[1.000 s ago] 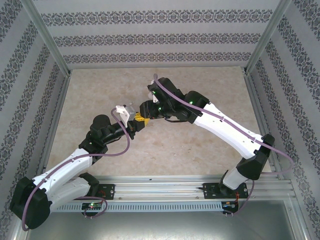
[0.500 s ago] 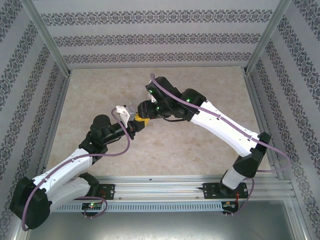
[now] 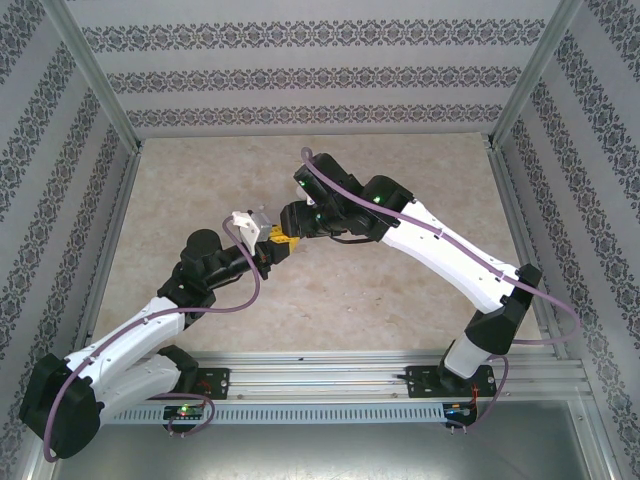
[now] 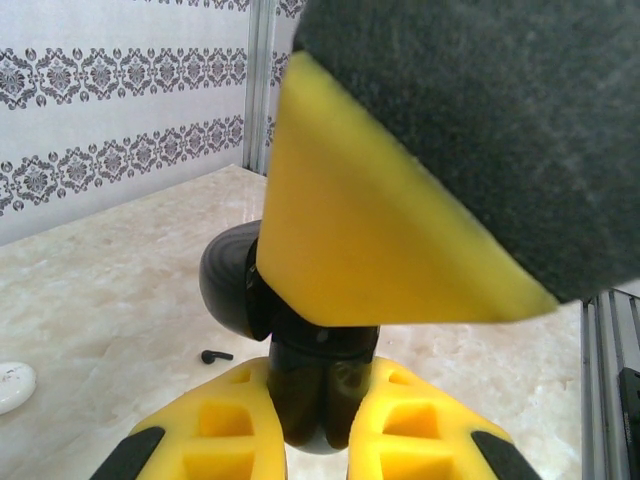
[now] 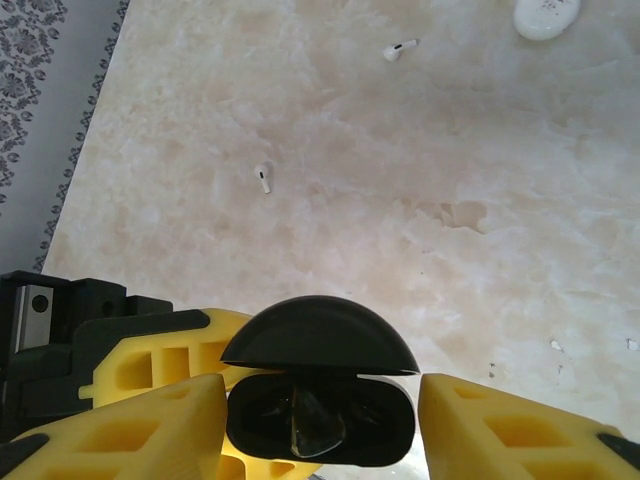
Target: Insert wireless bluetooth earbuds into charging case
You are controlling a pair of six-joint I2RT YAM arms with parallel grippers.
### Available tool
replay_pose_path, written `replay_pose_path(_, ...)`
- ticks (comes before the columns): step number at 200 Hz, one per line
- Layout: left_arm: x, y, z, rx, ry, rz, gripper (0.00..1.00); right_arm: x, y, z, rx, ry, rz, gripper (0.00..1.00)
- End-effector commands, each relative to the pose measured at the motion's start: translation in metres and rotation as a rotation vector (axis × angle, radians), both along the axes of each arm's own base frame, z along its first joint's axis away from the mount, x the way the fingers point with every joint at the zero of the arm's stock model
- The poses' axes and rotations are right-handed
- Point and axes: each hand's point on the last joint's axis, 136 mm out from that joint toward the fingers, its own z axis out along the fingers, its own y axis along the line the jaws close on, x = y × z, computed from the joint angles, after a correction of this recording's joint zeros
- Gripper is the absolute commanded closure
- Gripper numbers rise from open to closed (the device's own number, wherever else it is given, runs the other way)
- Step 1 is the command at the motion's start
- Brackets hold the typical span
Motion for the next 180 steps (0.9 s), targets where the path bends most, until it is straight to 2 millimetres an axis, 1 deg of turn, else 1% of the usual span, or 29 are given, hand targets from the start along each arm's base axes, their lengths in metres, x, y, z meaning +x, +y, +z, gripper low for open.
replay_pose_path(1,-0.004,-0.003,0.006,-0.006,-0.018,-0.014,1.00,-0.001,-0.008,0.015,0.019,-0.028,-0.035,0.49)
replay_pose_path(70,-0.005,-0.004,0.007,-0.005,-0.021,-0.018,1.00,-0.007,0.004,0.008,0.033,0.003,-0.013,0.59)
replay_pose_path(108,-0.006,-0.003,0.008,-0.003,-0.023,-0.020,1.00,-0.007,0.006,0.006,0.030,0.007,-0.010,0.65)
replay_pose_path(137,-0.006,-0.004,0.007,-0.001,-0.022,-0.019,1.00,-0.007,0.008,0.007,0.038,0.005,-0.006,0.65)
replay_pose_path(154,-0.006,-0.004,0.006,0.001,-0.019,-0.020,1.00,-0.007,0.009,0.010,0.049,-0.001,-0.002,0.62)
replay_pose_path(180,-0.005,-0.003,0.006,0.002,-0.020,-0.011,1.00,-0.006,-0.001,0.012,0.020,-0.016,-0.030,0.59)
